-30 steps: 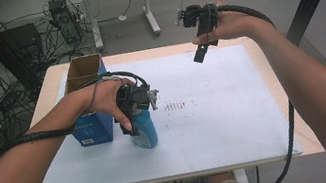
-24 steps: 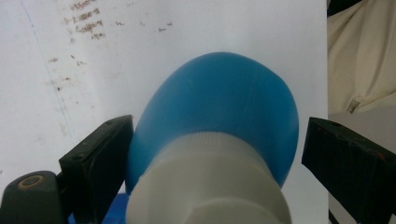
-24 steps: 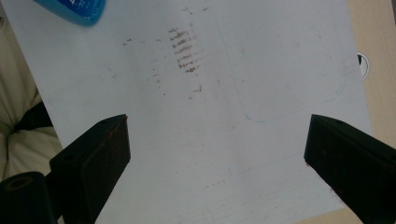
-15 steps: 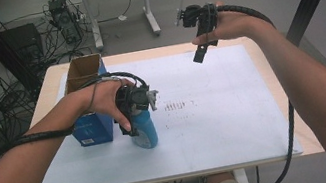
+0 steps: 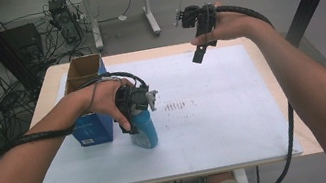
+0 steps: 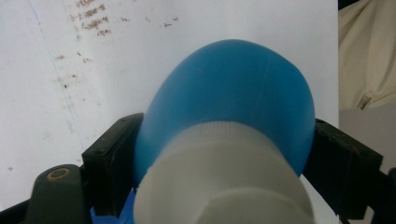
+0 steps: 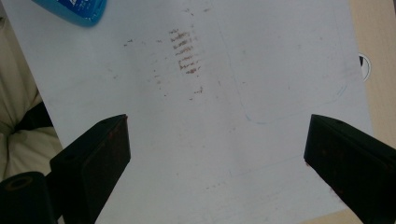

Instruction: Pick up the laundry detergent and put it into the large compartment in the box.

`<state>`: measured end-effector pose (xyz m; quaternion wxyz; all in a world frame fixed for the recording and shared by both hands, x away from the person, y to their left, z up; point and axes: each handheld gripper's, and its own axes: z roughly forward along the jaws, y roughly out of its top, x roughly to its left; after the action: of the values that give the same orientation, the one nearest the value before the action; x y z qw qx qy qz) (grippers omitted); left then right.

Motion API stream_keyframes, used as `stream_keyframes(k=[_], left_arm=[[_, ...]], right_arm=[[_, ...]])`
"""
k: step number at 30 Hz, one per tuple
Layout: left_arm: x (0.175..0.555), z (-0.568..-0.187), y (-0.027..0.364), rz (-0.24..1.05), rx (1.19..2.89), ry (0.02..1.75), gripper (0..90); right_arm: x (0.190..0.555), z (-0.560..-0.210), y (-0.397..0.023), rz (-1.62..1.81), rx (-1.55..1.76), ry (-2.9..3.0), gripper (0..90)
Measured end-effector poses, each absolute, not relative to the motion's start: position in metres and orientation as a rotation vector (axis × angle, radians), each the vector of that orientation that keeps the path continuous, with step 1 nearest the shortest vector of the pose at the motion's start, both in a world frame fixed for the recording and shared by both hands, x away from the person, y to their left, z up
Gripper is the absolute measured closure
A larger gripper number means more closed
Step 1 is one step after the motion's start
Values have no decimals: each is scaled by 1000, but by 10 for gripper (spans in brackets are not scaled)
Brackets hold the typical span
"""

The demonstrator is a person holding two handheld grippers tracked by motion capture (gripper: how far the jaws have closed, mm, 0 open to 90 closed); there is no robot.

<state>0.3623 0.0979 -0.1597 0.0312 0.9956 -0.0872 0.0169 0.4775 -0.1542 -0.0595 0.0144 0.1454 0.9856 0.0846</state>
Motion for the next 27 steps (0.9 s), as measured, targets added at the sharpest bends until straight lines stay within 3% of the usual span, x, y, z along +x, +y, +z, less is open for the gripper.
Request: stream_keyframes(k=[27], left_arm=[[368, -161, 92, 38, 3091, -324, 336]], right_arm=[[478, -59, -154, 258, 451, 3071, 69]])
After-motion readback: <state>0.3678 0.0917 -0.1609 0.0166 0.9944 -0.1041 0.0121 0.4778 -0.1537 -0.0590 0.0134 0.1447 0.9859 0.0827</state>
